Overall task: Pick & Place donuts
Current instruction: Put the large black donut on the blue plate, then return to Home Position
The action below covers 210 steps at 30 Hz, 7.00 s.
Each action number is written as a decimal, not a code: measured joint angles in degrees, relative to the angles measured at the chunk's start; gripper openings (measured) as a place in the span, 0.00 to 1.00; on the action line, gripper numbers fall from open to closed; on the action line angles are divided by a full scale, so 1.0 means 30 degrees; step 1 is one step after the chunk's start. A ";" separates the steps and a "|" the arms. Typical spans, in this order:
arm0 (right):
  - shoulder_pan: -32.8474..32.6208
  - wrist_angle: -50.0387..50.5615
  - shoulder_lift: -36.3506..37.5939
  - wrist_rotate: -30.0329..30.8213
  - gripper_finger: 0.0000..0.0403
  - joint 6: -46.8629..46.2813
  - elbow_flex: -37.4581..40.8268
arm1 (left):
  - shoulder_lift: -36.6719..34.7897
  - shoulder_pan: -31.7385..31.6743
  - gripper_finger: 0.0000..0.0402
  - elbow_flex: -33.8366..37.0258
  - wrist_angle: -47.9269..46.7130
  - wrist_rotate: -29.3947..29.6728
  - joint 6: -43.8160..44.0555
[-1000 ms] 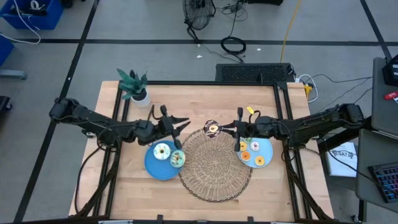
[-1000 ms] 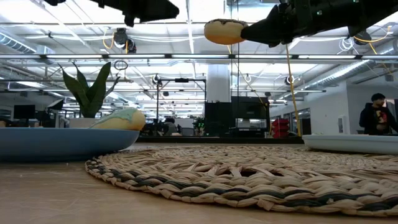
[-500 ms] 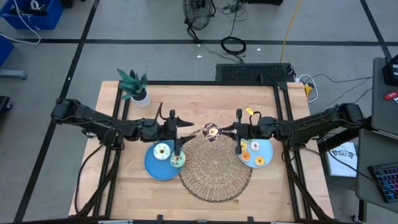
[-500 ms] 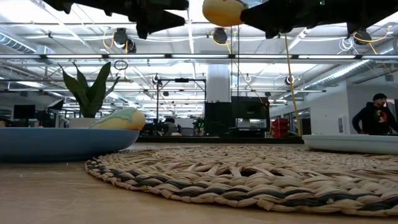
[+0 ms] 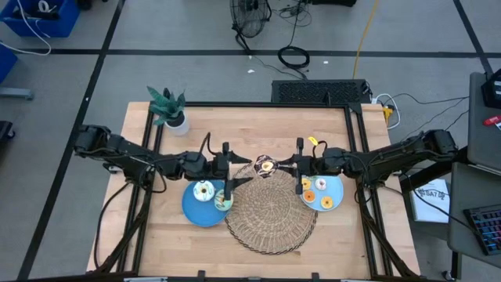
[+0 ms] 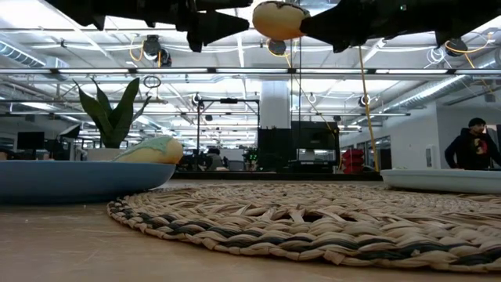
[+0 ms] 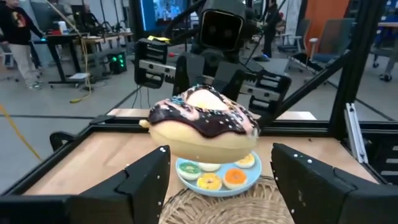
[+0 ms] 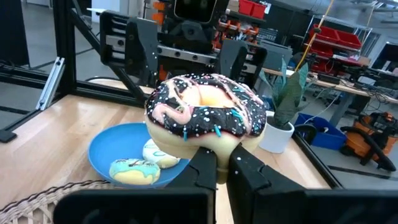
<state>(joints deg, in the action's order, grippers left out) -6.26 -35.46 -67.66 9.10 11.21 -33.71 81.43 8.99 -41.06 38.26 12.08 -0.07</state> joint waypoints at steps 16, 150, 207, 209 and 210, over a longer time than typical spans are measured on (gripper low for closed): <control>0.0000 -0.0178 0.0007 0.0073 0.02 -0.0011 -0.0007 | 0.2269 -0.0415 0.65 -0.1296 0.1228 0.0272 -0.1599; -0.0321 0.9049 0.7905 0.0044 0.59 -0.1964 -0.0014 | -0.0029 1.4098 0.72 0.2776 -1.7878 0.7929 2.7216; -0.0313 1.5555 2.1867 -0.2584 0.59 -0.2050 0.4495 | -2.5441 -0.2408 0.77 1.2131 -1.2275 -0.0210 0.1843; -0.0313 1.5497 2.2532 -0.2511 0.59 -0.2408 0.4953 | -2.5616 -0.2861 0.77 1.2329 -1.2287 -0.0866 0.1833; -0.0308 1.5366 2.2540 -0.2484 0.59 -0.2563 0.5119 | -2.5637 -0.3044 0.77 1.2417 -1.2288 -0.1113 0.1833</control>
<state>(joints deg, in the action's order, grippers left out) -7.19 10.63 -0.04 1.65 3.53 -18.36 4.52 -0.14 -3.81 1.40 8.74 5.43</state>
